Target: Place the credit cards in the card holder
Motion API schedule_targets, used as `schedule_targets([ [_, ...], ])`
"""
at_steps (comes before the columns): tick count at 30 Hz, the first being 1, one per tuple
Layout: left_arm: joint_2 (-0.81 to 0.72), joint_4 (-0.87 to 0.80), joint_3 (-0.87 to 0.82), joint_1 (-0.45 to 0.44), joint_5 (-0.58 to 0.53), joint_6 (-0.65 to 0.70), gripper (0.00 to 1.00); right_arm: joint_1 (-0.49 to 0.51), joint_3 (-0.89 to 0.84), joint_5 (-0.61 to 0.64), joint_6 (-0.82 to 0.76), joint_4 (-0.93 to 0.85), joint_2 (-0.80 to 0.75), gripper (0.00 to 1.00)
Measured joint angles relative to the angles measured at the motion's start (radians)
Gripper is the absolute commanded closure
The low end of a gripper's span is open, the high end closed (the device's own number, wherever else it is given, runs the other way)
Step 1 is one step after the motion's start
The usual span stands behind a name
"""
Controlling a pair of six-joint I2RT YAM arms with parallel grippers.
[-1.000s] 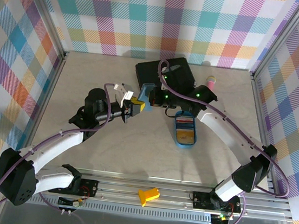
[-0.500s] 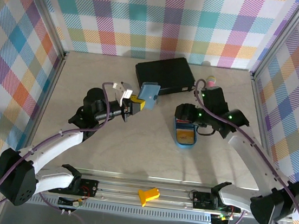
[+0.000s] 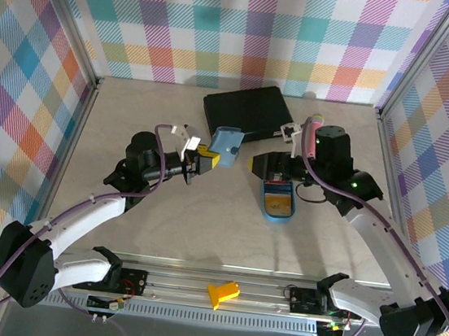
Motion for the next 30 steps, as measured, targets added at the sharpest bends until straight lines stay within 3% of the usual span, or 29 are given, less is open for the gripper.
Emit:
schedule_targets([
  [7, 0.001, 0.0, 0.0, 0.0, 0.042, 0.009, 1.0, 0.049, 0.013, -0.029, 0.031, 0.064, 0.131, 0.21],
  [16, 0.002, 0.002, 0.0, 0.0, 0.077, 0.008, 1.0, 0.06, 0.017, -0.074, -0.025, 0.121, 0.189, 0.4],
  [23, 0.002, -0.001, 0.012, 0.0, 0.099, 0.008, 1.0, 0.0, -0.029, -0.167, -0.139, 0.156, 0.172, 0.54],
  [30, 0.004, 0.021, 0.021, 0.0, 0.157, -0.028, 1.0, -0.071, -0.113, -0.319, -0.296, 0.203, 0.115, 0.56],
])
